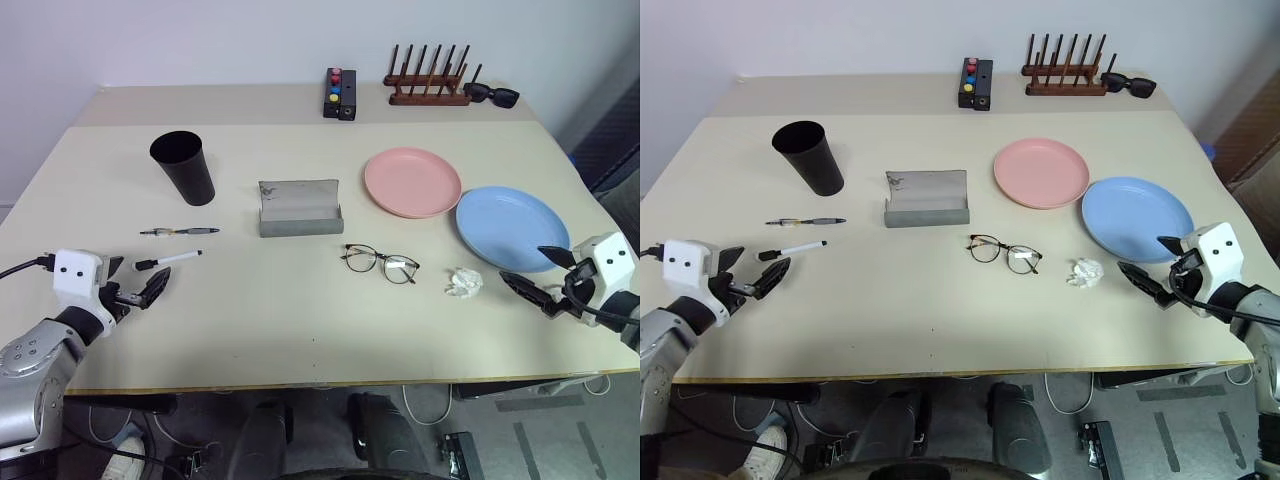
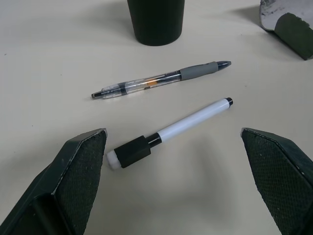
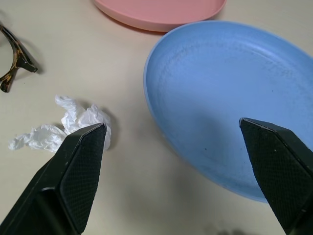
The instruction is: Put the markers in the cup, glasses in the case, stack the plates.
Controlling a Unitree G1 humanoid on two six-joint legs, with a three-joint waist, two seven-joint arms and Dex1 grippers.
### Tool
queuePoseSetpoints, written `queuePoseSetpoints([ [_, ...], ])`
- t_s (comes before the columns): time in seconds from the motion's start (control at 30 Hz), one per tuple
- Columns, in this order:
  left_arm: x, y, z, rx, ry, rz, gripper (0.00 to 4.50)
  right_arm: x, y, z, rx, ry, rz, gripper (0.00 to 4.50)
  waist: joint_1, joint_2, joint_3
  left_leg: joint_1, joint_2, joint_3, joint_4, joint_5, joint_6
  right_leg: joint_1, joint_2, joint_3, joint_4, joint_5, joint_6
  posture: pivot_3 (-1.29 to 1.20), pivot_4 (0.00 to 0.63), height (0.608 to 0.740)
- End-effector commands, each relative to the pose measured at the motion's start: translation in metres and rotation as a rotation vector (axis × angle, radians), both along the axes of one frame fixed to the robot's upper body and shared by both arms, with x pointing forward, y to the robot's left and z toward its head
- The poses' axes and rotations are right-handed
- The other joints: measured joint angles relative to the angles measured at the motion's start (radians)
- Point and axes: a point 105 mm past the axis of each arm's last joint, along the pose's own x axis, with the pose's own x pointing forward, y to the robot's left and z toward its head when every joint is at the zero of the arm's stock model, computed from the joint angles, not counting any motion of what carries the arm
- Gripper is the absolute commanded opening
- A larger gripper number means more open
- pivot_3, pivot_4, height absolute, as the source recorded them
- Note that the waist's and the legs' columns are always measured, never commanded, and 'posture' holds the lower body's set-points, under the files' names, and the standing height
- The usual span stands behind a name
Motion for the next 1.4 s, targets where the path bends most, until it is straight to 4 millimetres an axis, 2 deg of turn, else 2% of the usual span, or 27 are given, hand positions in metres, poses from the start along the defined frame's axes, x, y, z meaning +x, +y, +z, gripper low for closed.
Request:
queuePoseSetpoints([
  [0.03,-0.001,0.0,0.012,0.008,-0.044,-0.001,4.5,0.004,0.0,0.009,-0.03,-0.033,0.012,4.45,0.0,0.0,0.0,0.0,0.0,0.0,0.0,0.0,0.0,0.0,0.0,0.0,0.0,0.0,0.0,0.0,0.15,0.735],
  [0.33,0.003,0.001,0.015,0.012,-0.056,-0.005,4.5,0.009,0.005,0.01,-0.027,-0.053,0.028,4.45,0.0,0.0,0.0,0.0,0.0,0.0,0.0,0.0,0.0,0.0,0.0,0.0,0.0,0.0,0.0,0.0,0.15,0.735],
  [0.47,0.008,-0.004,0.018,0.016,-0.061,-0.034,4.5,0.007,0.011,0.01,-0.028,-0.063,0.045,4.45,0.002,0.0,0.0,0.0,0.0,0.0,0.0,0.0,0.0,0.0,0.0,0.0,0.0,0.0,0.0,0.0,0.15,0.735],
  [0.63,0.018,-0.019,0.022,0.02,-0.065,-0.107,4.5,0.008,0.029,0.015,-0.019,-0.099,0.086,4.45,0.0,0.0,0.0,0.0,0.0,0.0,0.0,0.0,0.0,0.0,0.0,0.0,0.0,0.0,0.0,0.0,0.15,0.735],
  [0.83,0.035,-0.039,0.021,0.046,-0.029,-0.217,4.5,0.003,0.066,0.016,0.019,-0.134,0.168,4.45,0.0,0.0,0.0,0.0,0.0,0.0,0.0,0.0,0.0,0.0,0.001,0.0,0.0,0.0,0.0,0.0,0.15,0.735],
  [0.93,0.04,-0.049,0.019,0.103,0.047,-0.341,4.5,-0.004,0.105,0.02,0.049,-0.154,0.286,4.45,0.0,0.0,0.0,0.0,0.0,-0.001,0.0,0.0,0.0,0.0,0.001,0.0,0.0,0.0,0.001,0.0,0.15,0.735],
  [1.17,0.052,-0.036,0.016,0.27,0.192,-0.508,4.5,-0.017,0.182,0.02,0.163,-0.169,0.468,4.45,-0.002,0.0,0.0,0.0,0.0,-0.001,0.0,0.0,0.0,-0.001,0.001,0.0,0.001,0.0,0.0,0.0,0.15,0.735],
  [1.23,0.055,-0.031,0.016,0.292,0.23,-0.535,4.5,-0.019,0.193,0.018,0.188,-0.166,0.483,4.45,-0.002,0.0,0.0,-0.001,0.0,-0.001,0.0,0.0,0.0,-0.002,0.001,0.0,0.001,0.0,0.0,0.0,0.15,0.735],
  [1.4,0.057,-0.018,0.003,0.294,0.37,-0.581,4.5,-0.02,0.208,0.011,0.216,-0.158,0.48,4.45,0.002,0.0,0.0,-0.002,0.0,0.0,0.0,0.0,0.0,-0.002,0.0,0.0,0.0,0.0,0.0,0.0,0.15,0.735],
])
